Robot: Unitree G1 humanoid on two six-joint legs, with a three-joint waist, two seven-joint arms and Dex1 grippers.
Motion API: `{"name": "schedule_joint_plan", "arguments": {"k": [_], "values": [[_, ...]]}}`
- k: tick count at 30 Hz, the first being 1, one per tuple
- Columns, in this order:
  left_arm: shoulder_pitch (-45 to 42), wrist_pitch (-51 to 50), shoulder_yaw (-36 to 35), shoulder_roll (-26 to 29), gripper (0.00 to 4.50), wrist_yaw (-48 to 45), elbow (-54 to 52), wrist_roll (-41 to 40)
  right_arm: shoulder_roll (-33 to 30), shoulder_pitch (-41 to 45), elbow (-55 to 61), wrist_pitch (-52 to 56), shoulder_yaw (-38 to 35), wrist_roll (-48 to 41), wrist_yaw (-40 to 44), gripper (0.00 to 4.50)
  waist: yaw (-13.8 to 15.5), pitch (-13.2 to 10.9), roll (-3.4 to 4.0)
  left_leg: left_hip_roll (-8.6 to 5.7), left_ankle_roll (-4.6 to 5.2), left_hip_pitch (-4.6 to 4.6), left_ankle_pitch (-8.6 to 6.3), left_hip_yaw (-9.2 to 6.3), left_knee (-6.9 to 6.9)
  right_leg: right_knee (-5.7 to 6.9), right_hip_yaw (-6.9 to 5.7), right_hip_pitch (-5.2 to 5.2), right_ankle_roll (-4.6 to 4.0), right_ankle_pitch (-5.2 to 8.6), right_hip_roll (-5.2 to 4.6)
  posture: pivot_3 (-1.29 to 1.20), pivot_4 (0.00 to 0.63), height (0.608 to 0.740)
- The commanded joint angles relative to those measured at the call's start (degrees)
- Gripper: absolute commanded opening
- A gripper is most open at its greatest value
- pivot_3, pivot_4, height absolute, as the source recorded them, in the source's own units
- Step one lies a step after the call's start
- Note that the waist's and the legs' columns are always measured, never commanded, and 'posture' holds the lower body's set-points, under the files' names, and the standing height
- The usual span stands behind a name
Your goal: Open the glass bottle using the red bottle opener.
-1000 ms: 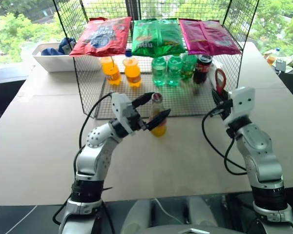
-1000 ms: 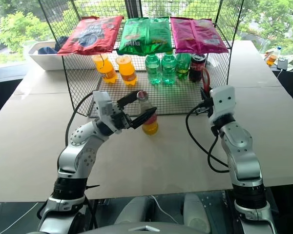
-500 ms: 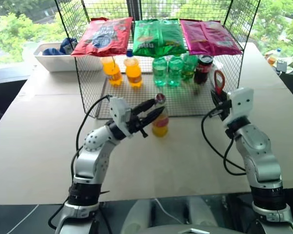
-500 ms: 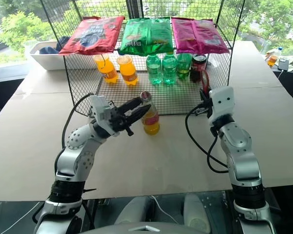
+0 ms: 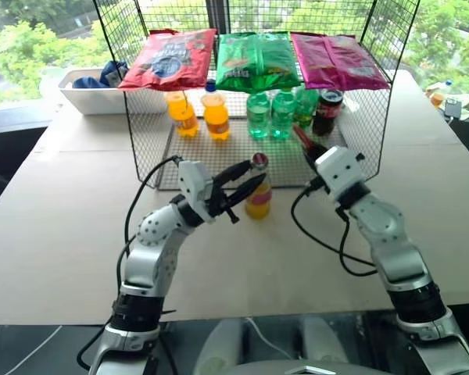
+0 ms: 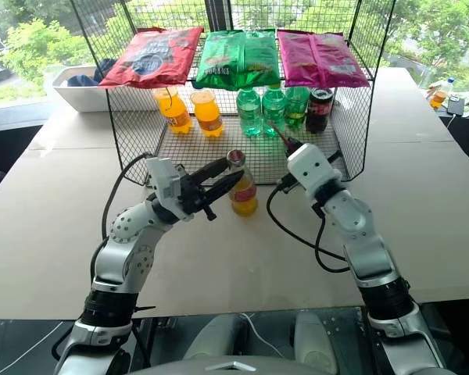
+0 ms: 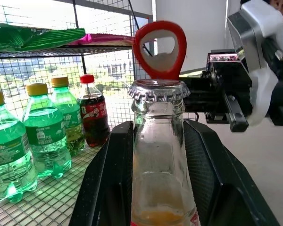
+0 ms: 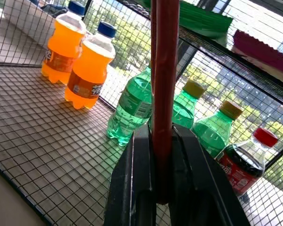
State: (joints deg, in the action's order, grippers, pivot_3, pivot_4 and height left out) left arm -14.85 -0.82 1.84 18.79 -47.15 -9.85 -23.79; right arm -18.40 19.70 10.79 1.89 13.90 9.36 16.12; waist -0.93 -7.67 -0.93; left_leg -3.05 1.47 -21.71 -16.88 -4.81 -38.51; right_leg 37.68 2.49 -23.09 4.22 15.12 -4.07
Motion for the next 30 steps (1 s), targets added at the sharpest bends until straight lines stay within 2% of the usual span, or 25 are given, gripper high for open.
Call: {"name": "schedule_joint_plan", "arguments": {"k": [1, 8, 21, 30], "values": [[1.08, -1.23, 0.79, -0.04, 1.09, 1.16, 1.92, 1.45, 0.51, 1.58, -1.13, -6.14, 1.91, 3.49, -0.92, 0.00, -0.01, 0.00, 0.00, 0.00, 0.00, 0.01, 0.00, 0.00, 0.00, 0.00, 0.00, 0.00, 0.00, 0.00, 0.00, 0.00, 0.150, 0.740], [1.16, -0.56, 2.07, -0.96, 1.09, 1.57, 2.73, 1.96, 2.51, 2.32, -5.68, -12.02, 3.19, 5.98, -1.67, 0.00, 0.04, 0.00, -0.01, 0.00, 0.00, 0.03, 0.00, -0.02, 0.00, -0.01, -0.01, 0.04, 0.00, 0.00, 0.00, 0.00, 0.150, 0.740], [0.57, -0.06, 2.53, -1.34, 1.09, 1.69, 3.84, 2.07, 0.45, 4.59, -12.22, -21.77, 5.69, 14.61, -3.32, 0.00, 0.08, 0.03, -0.01, 0.00, -0.01, 0.29, 0.00, -0.06, 0.02, -0.07, -0.06, 0.34, -0.01, 0.01, 0.01, 0.00, 0.150, 0.740], [-0.08, -1.18, 2.59, -1.82, 1.09, 2.70, 3.52, 1.84, 1.30, 7.69, -21.50, -29.36, 7.74, 21.91, -11.17, 0.00, 0.07, 0.03, -0.01, -0.01, -0.01, 0.92, 0.00, 0.00, 0.13, -0.09, 0.00, 0.89, -0.02, 0.02, 0.01, 0.00, 0.150, 0.740]]}}
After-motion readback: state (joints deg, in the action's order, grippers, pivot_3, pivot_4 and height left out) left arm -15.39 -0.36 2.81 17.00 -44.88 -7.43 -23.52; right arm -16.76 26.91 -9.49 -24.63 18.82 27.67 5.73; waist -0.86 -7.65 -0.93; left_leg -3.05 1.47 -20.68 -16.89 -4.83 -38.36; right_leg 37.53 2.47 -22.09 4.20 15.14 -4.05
